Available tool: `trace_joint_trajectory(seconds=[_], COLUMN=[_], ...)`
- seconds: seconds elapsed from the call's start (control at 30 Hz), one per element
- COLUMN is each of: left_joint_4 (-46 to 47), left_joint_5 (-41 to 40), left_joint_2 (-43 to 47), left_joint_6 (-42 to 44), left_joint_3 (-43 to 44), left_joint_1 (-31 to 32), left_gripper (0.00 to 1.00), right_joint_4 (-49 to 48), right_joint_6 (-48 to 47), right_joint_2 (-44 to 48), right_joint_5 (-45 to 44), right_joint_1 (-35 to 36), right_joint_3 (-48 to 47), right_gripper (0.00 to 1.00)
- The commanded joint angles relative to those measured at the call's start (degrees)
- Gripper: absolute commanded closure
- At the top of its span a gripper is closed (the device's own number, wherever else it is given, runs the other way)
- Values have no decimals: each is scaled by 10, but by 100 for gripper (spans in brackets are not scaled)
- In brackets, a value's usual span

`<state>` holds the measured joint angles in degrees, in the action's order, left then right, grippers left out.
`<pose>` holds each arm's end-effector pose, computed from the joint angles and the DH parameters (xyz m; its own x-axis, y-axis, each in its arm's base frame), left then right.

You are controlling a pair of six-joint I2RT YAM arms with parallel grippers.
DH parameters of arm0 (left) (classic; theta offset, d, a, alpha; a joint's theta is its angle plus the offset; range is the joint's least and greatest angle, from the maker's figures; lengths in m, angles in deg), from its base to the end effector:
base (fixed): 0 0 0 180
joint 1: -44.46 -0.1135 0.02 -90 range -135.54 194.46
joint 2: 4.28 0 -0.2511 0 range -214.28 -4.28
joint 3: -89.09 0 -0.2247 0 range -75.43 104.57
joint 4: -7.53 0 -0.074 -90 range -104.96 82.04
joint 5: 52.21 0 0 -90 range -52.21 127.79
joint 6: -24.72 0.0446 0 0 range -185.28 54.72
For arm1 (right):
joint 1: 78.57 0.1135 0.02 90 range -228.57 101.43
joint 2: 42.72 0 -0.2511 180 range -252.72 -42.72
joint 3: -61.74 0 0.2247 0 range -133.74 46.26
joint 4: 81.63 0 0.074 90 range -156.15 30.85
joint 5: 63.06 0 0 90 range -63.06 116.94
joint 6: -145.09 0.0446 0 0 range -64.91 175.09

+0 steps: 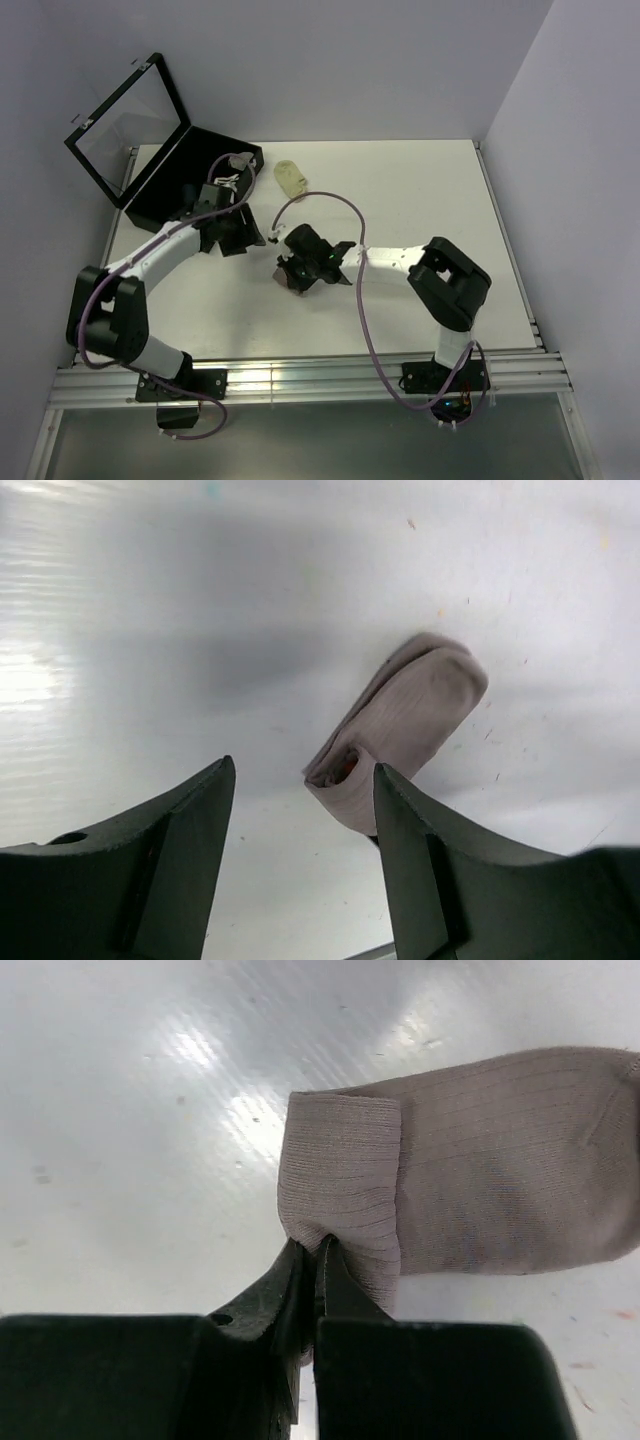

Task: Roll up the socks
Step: Roll the sock at the center of the board.

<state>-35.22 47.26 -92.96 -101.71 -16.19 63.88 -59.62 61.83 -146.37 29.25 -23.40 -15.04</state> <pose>0.2777 -0.1057 0.2117 -0.8796 -0.3110 -0.3599 -0.1358 0.8894 -0.4366 0.2028 0.2946 0.1666 -0.5253 -0.5497 -0.6495 -0.7791 0.6177 0.1073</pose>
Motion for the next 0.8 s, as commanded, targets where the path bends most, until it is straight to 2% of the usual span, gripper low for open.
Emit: trace_joint_trajectory(seconds=[0.0, 0.07, 0.3, 0.57, 0.77], left_joint_4=[37, 62, 124, 183, 201], left_joint_5=[-28, -19, 46, 70, 71], left_joint_2=[61, 92, 148, 116, 72], left_joint_6=[-54, -65, -116, -151, -158], left_joint_3=[-51, -89, -186, -216, -198], left_joint_1=[-17, -23, -21, 10, 32], left_gripper=[37, 37, 37, 38, 38], right_joint_4=[41, 31, 6, 18, 40], right_joint_6=[37, 50, 114, 139, 147], right_joint_2=[0, -5, -59, -117, -153], right_joint_5=[181, 257, 416, 498, 514], right_joint_1=[-40, -60, -130, -176, -191], right_joint_3=[-16, -17, -35, -72, -107], right_gripper=[100, 100, 100, 100, 100])
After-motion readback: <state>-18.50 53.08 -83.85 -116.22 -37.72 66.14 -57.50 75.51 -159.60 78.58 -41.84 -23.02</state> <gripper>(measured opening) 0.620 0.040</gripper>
